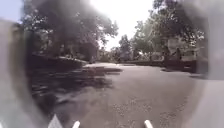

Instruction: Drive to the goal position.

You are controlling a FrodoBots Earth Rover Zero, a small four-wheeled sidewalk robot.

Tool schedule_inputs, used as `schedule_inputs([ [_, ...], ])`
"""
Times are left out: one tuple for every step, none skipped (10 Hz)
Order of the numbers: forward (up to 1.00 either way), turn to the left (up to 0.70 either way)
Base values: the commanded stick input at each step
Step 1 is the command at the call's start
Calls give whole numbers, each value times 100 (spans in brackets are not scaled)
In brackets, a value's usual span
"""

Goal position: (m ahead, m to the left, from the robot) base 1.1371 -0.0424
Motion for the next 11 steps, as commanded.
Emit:
schedule_inputs([
  [85,0],
  [85,0],
  [85,0],
  [85,0],
  [85,0],
  [85,0],
  [85,0],
  [85,0],
  [85,0],
  [85,0],
  [0,0],
])
